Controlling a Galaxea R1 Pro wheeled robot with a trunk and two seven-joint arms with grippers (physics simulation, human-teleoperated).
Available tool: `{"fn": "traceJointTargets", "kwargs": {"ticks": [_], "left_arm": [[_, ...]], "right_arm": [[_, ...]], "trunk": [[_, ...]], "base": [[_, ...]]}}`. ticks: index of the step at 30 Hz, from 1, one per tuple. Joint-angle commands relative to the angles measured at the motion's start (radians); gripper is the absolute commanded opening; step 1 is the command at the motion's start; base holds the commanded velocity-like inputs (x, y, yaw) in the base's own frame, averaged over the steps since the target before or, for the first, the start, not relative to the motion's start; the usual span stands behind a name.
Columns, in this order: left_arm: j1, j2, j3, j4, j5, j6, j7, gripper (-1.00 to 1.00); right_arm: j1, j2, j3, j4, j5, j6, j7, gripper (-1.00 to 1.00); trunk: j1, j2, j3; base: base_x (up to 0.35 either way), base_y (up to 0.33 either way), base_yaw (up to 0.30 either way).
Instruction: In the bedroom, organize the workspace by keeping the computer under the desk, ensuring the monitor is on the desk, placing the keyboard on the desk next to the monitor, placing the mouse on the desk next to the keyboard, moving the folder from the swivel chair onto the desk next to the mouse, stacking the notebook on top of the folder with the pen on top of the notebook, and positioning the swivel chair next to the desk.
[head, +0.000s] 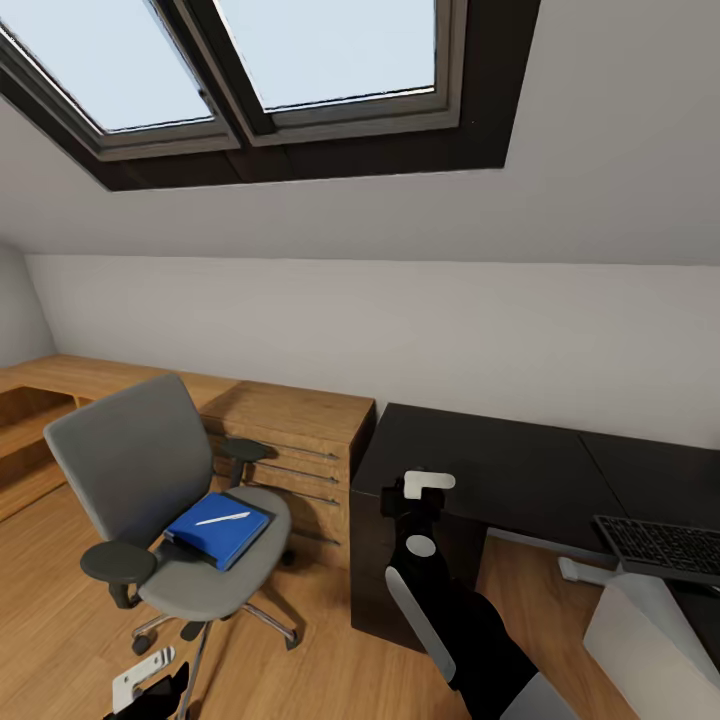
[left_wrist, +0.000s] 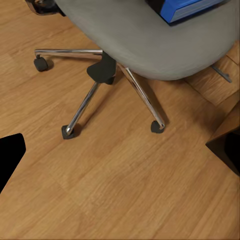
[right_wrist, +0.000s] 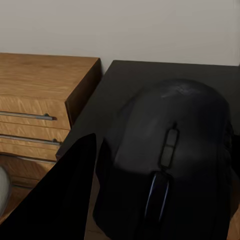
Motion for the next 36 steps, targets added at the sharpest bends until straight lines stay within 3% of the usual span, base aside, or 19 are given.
{"fn": "traceJointTargets", "kwargs": {"ticks": [1,4,17,26,36], "left_arm": [[0.000,0.001,-0.005,0.000,0.009,-0.004,0.004,1.00],[0.000,0.001,-0.011,0.000,0.009,-0.008,0.004,1.00],[0.000,0.000,-0.015,0.000,0.010,-0.008,0.009,1.00],[0.000,0.000,-0.014,0.000,0.010,-0.008,0.008,1.00],[0.000,-0.001,-0.015,0.000,0.010,-0.008,0.008,1.00]], "right_arm": [[-0.001,0.000,0.002,-0.001,-0.004,0.006,-0.007,-1.00],[-0.001,0.000,0.002,-0.001,-0.004,0.005,-0.007,-1.00],[-0.001,0.000,0.002,0.001,-0.006,0.004,-0.005,-1.00],[-0.001,0.000,0.002,0.006,-0.006,0.004,-0.004,-1.00],[-0.001,-0.001,-0.002,0.053,-0.006,0.003,0.009,-1.00]], "trunk": [[0.000,-0.001,-0.001],[0.000,-0.001,-0.001],[-0.050,0.090,0.040],[-0.050,0.090,0.040],[-0.050,0.090,0.040]], "base": [[0.094,0.000,0.000],[0.030,0.000,0.000],[0.001,0.000,0.000],[0.006,0.000,0.000],[0.293,0.000,0.000]]}}
